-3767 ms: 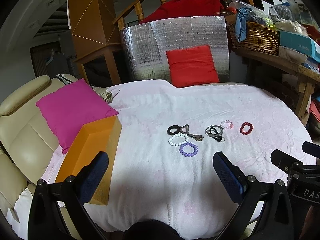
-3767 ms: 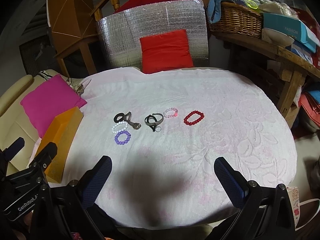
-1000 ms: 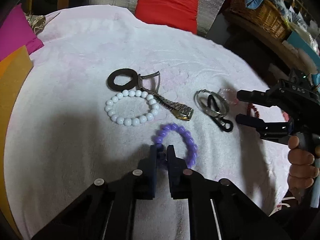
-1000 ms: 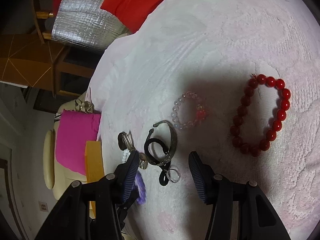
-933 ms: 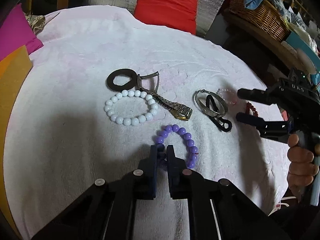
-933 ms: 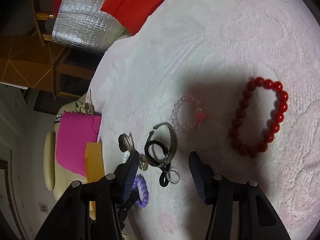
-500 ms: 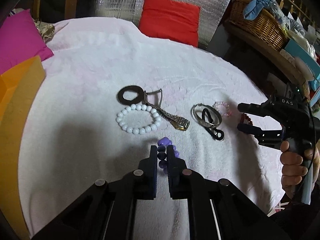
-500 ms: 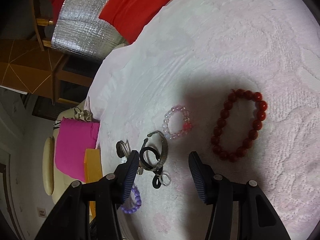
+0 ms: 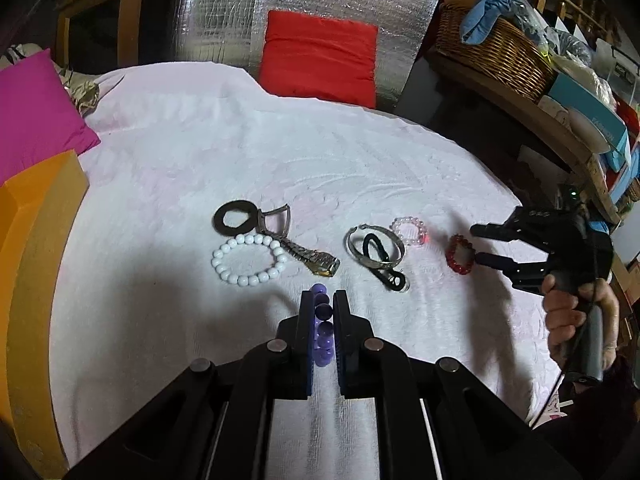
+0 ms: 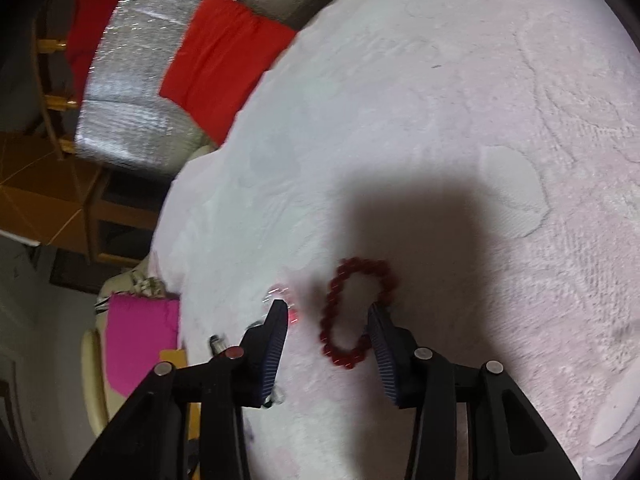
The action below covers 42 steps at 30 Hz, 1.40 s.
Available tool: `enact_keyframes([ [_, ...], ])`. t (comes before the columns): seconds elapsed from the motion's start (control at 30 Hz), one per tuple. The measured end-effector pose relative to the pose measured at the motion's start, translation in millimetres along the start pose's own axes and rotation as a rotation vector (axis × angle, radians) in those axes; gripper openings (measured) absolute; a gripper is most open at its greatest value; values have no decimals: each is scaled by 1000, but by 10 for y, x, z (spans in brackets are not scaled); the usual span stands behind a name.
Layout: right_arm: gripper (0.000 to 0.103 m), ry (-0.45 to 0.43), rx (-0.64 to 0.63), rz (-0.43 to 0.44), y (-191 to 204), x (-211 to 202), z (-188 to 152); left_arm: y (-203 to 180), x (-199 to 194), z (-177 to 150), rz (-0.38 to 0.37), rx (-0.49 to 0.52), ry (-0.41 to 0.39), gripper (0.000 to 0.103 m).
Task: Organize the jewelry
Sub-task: 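Grasp the red bead bracelet with the right tool and lift it while the left tool lifts the purple bracelet, then carry both bracelets over the orange box and open both tools to drop them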
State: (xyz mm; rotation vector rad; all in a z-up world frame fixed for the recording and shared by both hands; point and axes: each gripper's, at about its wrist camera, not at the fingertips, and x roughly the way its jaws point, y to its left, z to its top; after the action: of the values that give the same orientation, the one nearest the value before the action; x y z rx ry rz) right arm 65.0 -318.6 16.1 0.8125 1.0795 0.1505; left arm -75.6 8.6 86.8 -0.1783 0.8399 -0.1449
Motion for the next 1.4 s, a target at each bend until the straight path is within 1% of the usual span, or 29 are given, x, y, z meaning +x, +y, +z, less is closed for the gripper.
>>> enact_keyframes([
  [0.1,46,-34,-43,-119,64,42,8,6,-39,13,-1,1,-6,9],
  [0.17,42,-33,-81,-177,104,108,1,16,-70,21,-1,-1,-10,9],
  [0.23,38,-60,-141,-237,191,145,-6,31,-90,29,0,-6,-13,9],
  [0.27,35,-72,-165,-267,228,167,-12,36,-97,29,0,-8,-14,9],
  [0.33,20,-103,-227,-350,300,217,-35,48,-117,20,0,-11,-15,9],
  [0.37,19,-114,-261,-383,346,238,-56,56,-125,14,0,-12,-15,9],
  [0.43,13,-132,-312,-427,413,256,-103,73,-130,7,3,-15,-14,9],
  [0.5,10,-146,-343,-451,454,270,-134,100,-151,4,11,-22,-17,9],
  [0.57,10,-158,-338,-435,480,246,-157,133,-190,4,16,-31,-22,9],
  [0.63,10,-174,-320,-390,469,157,-167,156,-252,6,25,-30,-33,9],
  [0.7,10,-203,-313,-364,430,37,-169,194,-323,11,33,-32,-44,9],
  [0.8,10,-252,-306,-292,473,-148,-190,259,-449,26,42,-37,-66,9],
  [0.87,10,-282,-317,-261,543,-260,-228,320,-564,41,53,-47,-85,9],
  [0.97,10,-306,-331,-189,601,-401,-306,405,-744,51,76,-60,-115,9],
  [1.07,10,-343,-374,-165,699,-500,-433,483,-939,46,117,-63,-149,9],
  [1.2,10,-350,-417,-117,937,-533,-601,646,-1188,10,165,-78,-188,9],
  [1.33,10,-332,-472,-75,1219,-478,-855,918,-1457,-48,210,-119,-218,9],
  [1.4,10,-320,-504,-47,1360,-434,-1037,1077,-1579,-78,234,-143,-227,9],
])
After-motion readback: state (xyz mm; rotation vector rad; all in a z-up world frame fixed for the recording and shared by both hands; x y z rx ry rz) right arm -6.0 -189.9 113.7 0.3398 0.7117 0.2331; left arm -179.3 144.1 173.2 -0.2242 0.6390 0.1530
